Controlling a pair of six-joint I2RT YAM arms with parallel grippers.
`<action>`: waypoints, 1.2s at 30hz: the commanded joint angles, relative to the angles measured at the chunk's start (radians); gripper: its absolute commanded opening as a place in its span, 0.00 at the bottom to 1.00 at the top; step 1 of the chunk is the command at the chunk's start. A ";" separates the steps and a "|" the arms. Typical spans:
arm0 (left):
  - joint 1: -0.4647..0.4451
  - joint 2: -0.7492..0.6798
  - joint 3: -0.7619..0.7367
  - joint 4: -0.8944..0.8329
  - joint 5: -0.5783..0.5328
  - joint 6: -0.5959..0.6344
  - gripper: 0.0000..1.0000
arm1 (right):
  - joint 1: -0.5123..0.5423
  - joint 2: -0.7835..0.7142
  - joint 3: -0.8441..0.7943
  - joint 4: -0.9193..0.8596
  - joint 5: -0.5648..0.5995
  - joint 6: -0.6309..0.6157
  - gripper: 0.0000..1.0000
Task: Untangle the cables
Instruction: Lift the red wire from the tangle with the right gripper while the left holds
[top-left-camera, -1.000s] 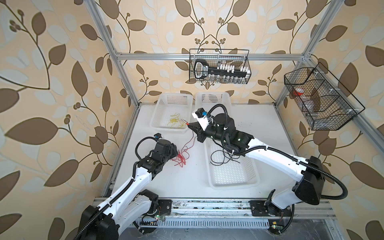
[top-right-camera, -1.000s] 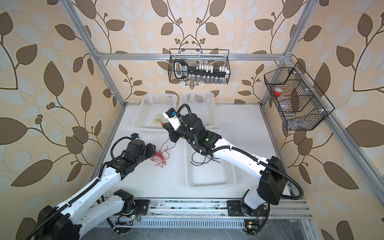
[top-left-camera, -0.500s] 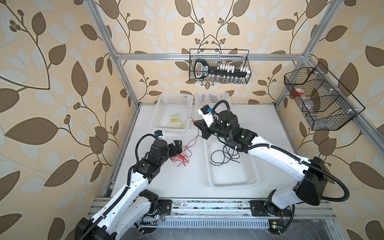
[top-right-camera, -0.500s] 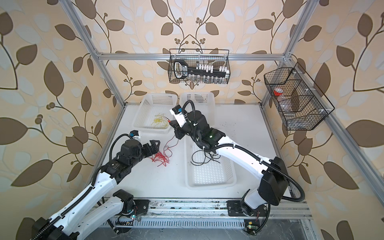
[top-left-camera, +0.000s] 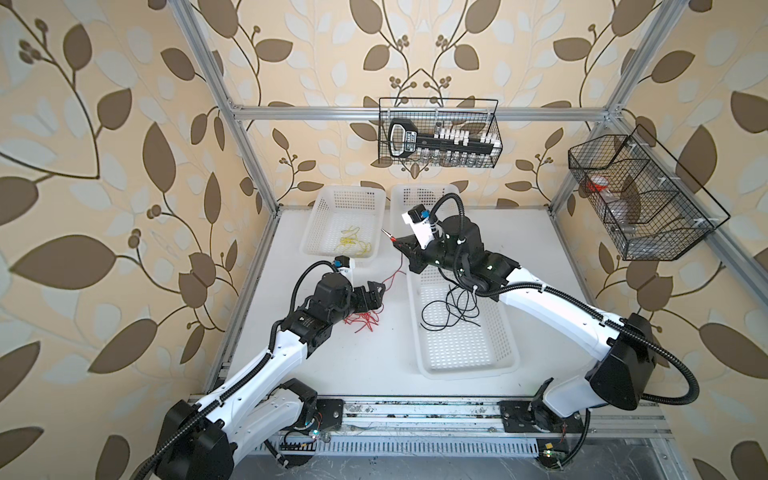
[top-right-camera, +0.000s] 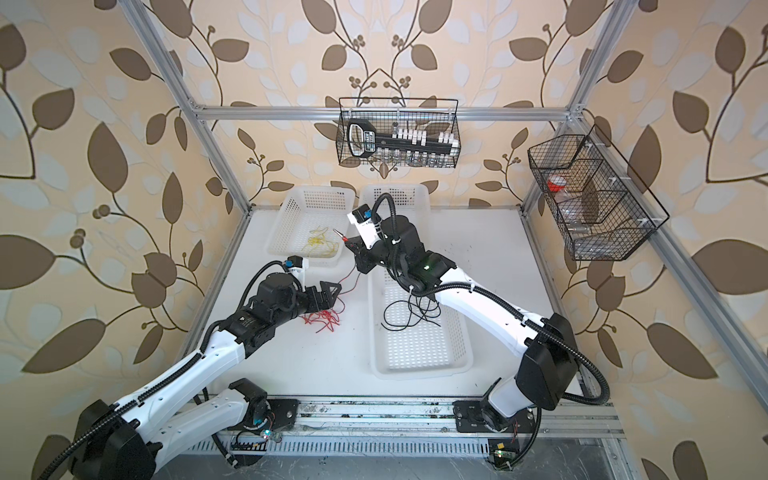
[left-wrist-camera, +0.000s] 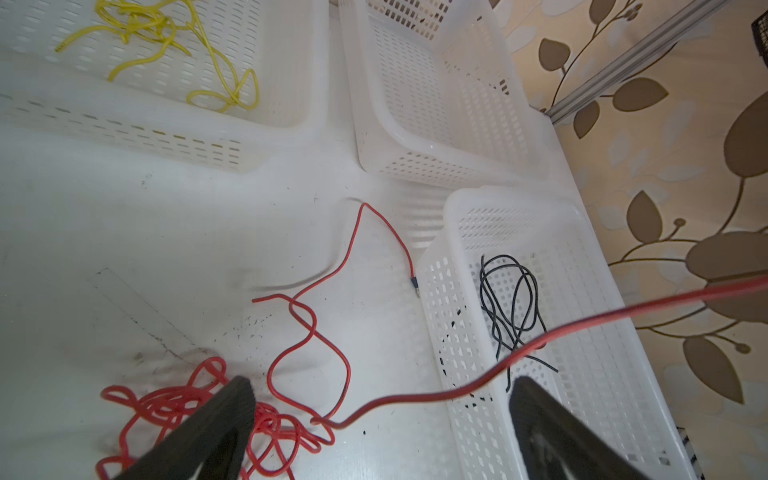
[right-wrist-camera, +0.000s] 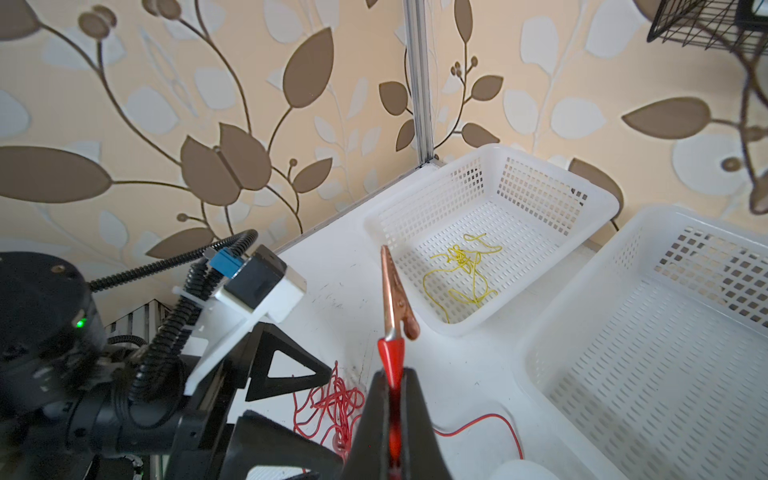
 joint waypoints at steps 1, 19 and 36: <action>-0.017 0.010 0.040 0.042 0.012 0.046 0.95 | -0.014 -0.001 0.056 -0.004 -0.031 0.012 0.00; -0.048 0.099 0.006 0.133 -0.083 0.105 0.83 | -0.056 -0.009 0.092 -0.026 -0.102 0.054 0.00; -0.067 0.246 0.062 0.253 -0.063 0.145 0.22 | -0.042 -0.070 0.044 0.001 -0.124 0.077 0.00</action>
